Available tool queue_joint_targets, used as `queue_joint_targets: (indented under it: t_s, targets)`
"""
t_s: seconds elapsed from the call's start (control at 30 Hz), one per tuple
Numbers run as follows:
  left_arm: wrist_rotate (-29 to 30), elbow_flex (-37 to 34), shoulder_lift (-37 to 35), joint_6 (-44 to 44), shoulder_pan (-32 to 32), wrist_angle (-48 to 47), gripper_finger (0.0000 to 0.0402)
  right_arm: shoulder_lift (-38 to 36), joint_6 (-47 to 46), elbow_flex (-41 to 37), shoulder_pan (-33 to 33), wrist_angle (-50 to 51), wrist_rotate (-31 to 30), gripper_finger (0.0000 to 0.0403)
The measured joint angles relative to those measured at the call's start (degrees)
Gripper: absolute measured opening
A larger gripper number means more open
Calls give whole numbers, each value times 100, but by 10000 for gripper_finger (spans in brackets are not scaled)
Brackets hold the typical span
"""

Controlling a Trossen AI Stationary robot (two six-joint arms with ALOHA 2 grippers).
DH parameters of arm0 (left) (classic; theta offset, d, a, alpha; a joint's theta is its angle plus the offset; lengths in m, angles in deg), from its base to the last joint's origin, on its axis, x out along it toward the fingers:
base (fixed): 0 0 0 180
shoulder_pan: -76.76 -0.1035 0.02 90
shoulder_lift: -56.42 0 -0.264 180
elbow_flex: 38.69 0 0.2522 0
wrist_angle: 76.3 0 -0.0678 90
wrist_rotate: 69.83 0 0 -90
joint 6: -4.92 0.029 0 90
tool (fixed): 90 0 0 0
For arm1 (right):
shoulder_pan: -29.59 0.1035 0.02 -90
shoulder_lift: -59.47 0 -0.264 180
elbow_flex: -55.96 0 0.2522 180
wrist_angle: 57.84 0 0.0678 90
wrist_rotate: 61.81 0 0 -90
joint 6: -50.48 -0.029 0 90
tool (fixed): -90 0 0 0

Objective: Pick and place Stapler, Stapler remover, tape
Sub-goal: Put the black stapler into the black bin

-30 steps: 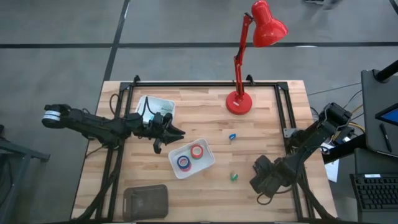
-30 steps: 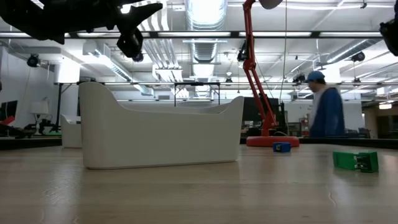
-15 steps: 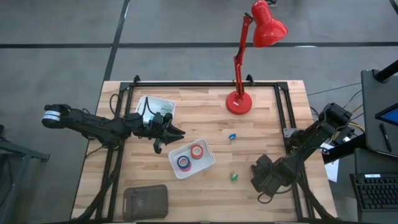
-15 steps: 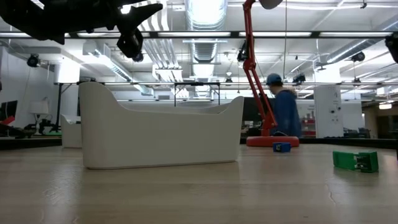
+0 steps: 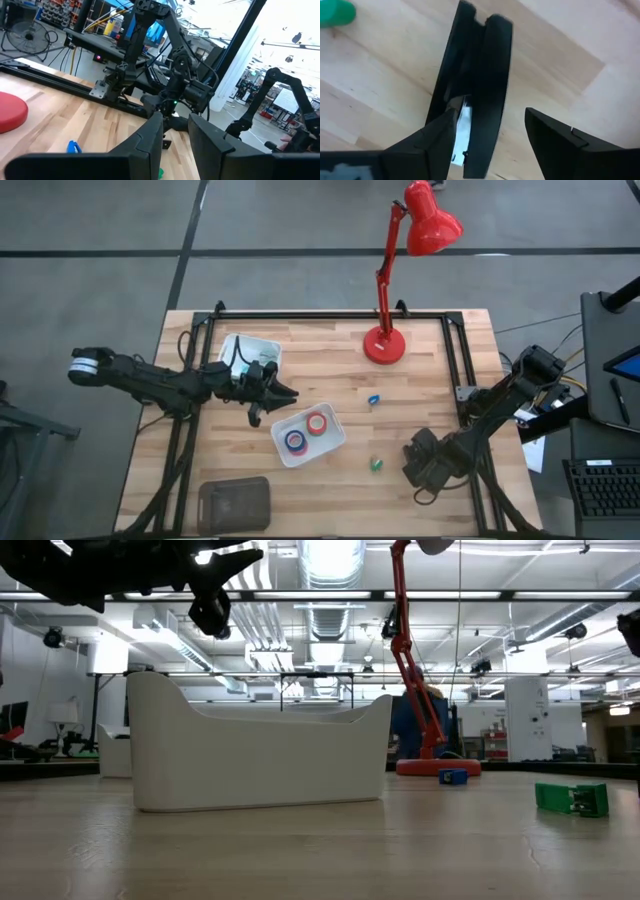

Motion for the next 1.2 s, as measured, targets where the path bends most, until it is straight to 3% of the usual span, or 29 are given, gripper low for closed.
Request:
queue_joint_targets:
  t_s: [0.33, 0.63, 0.93, 1.2]
  targets:
    - [2, 0, 0, 0, 0, 4, 97, -5, -22, -239, 2, -335, 35, 207]
    - [2, 0, 2, -122, 0, -26, 97, -4, 97, -257, 0, -311, -80, 92]
    - [-13, 0, 4, 23, 86, 115, 97, -44, 468, -198, -1, -340, -797, 74]
    - [-15, 4, 53, 365, 351, 425, 97, -327, 1130, 168, -28, -337, -2121, 73]
